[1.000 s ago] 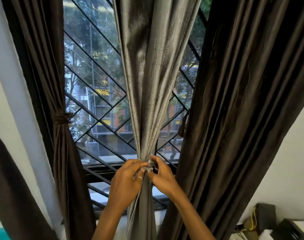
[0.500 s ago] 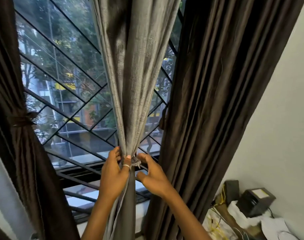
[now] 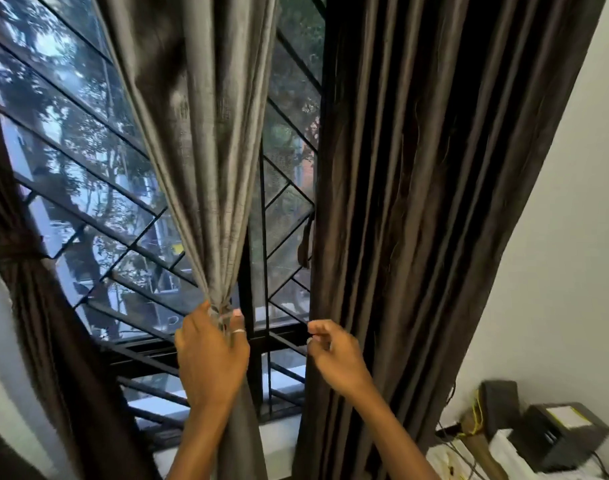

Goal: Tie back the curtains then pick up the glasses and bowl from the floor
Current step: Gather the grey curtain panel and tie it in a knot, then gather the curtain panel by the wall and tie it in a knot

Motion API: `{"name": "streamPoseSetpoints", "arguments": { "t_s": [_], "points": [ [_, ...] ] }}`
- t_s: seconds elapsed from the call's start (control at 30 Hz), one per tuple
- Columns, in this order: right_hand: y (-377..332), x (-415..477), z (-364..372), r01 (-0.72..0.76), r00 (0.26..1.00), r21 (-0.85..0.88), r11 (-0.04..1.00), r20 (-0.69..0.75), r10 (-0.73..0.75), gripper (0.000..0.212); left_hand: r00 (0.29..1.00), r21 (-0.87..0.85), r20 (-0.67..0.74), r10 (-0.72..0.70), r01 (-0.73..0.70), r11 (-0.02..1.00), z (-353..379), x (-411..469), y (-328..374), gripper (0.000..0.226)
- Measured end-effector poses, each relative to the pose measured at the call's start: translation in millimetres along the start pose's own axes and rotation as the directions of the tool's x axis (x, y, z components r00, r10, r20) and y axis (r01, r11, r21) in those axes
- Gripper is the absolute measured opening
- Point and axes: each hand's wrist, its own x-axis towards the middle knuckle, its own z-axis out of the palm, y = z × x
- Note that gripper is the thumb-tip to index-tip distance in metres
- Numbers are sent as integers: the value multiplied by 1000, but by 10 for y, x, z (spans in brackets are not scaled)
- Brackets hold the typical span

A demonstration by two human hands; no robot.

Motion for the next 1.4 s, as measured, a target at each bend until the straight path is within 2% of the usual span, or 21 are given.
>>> {"name": "streamPoseSetpoints", "arguments": {
  "t_s": [0.2,0.37,0.43,0.5,0.6,0.67,0.83,0.9,1.03,1.13,1.2,1.27,1.4],
  "points": [
    [174,306,-412,54,980,-73,996,-186,-67,23,992,196,121,37,-61,979,256,-309,338,52],
    [-83,767,-663,75,944,-106,992,-314,-105,51,992,177,119,34,-55,983,254,-483,571,39],
    [-244,952,-753,101,925,-110,989,-355,-134,55,991,166,127,40,-61,984,219,-473,618,31],
    [-379,1064,-798,114,914,-137,984,-374,-158,50,990,141,122,67,-84,986,185,-435,656,27],
    [-435,1079,-736,158,889,-210,965,-396,-232,21,984,86,115,136,-146,986,158,-350,707,23],
    [-412,1007,-647,197,876,-246,949,-390,-283,14,980,39,98,172,-176,984,157,-247,754,24],
    [-510,819,-449,318,841,-339,885,-331,-428,15,967,-77,40,253,-249,965,217,165,1091,48],
    [-587,791,-348,338,850,-323,884,-297,-434,16,965,-83,-12,263,-263,961,207,333,1300,50],
    [-663,804,-119,328,873,-293,898,-269,-407,21,972,50,-49,232,-229,972,174,560,1558,38],
    [-695,794,-68,344,849,-349,872,-281,-448,12,979,128,-32,200,-195,972,206,651,1523,28],
    [-718,773,-71,338,836,-368,866,-305,-456,8,981,149,-20,195,-190,971,239,679,1467,28],
    [-726,759,-65,329,837,-369,869,-313,-450,14,978,162,-15,207,-202,966,279,683,1431,29],
    [-740,757,-234,417,850,-286,863,-213,-481,12,971,147,-23,239,-233,961,291,716,1381,27]
  ]
}}
